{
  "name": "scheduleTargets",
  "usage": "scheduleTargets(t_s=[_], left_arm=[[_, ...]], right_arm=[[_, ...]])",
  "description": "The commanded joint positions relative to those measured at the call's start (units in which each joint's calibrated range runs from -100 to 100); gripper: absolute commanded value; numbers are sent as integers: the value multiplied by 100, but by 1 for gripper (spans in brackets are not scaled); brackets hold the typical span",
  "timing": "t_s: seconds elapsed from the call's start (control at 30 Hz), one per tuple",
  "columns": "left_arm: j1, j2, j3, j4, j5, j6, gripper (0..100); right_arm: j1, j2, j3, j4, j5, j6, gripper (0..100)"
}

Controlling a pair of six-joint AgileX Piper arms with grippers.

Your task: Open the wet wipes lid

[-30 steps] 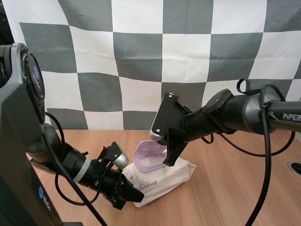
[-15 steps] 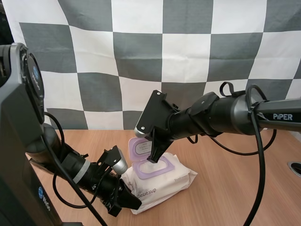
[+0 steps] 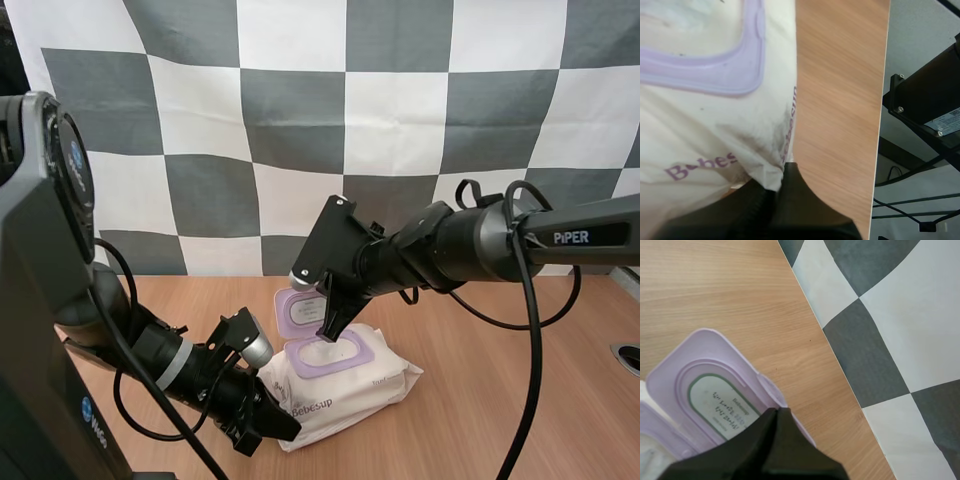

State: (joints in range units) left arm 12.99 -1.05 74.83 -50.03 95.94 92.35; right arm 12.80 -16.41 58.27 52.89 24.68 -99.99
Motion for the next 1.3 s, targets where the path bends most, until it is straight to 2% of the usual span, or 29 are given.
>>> scheduleTargets(t_s=[0.0,0.03,0.07,0.1,0.17,0.23,0.27,0.47,0.6,0.73,0.83,1.03,1.13,1.2,1.27], left_arm=[[-5,-1,-6,-22,-303,-193,27],[-5,-1,-6,-38,-470,-291,38],[-5,-1,-6,-95,-604,-391,58],[-5,-1,-6,-143,-737,-504,73],[-5,-1,-6,-310,-985,-835,100],[-5,-58,-6,-402,-1197,-986,100],[-5,-111,-6,-453,-1334,-986,100],[-5,-788,-398,-687,-1803,-1356,100],[-5,-1589,-1224,-713,-1786,-2000,100],[-5,-2434,-2248,-713,-1913,-2847,100],[-5,-3016,-2822,-803,-2248,-3489,100],[-5,-4046,-3020,-1186,-2376,-3908,100],[-5,-4479,-2911,-1473,-2448,-4237,100],[-5,-4722,-2754,-1678,-2448,-4247,100],[-5,-4947,-2579,-1822,-2426,-4247,100]], right_arm=[[0,-3,-3,-4,8,-1,0],[0,-3,-3,-4,8,-1,0],[0,-3,-3,-4,8,-1,1],[0,-3,-3,-4,8,-1,11],[0,-3,-3,-4,-21,-1,42],[0,-3,-3,65,-335,-1,72],[0,-3,-3,158,-669,-1,80],[0,-449,-17,575,-2416,54,78],[0,-1159,-95,653,-3124,54,78],[0,-2030,-172,1139,-4028,54,78],[-27,-2451,-159,1757,-5177,-1,78],[-35,-3009,-172,2770,-6980,-1,78],[-35,-3516,-172,3729,-7459,-1,77],[-35,-3821,-172,4471,-7614,-1,73],[-35,-4002,-172,4711,-7614,-1,66]])
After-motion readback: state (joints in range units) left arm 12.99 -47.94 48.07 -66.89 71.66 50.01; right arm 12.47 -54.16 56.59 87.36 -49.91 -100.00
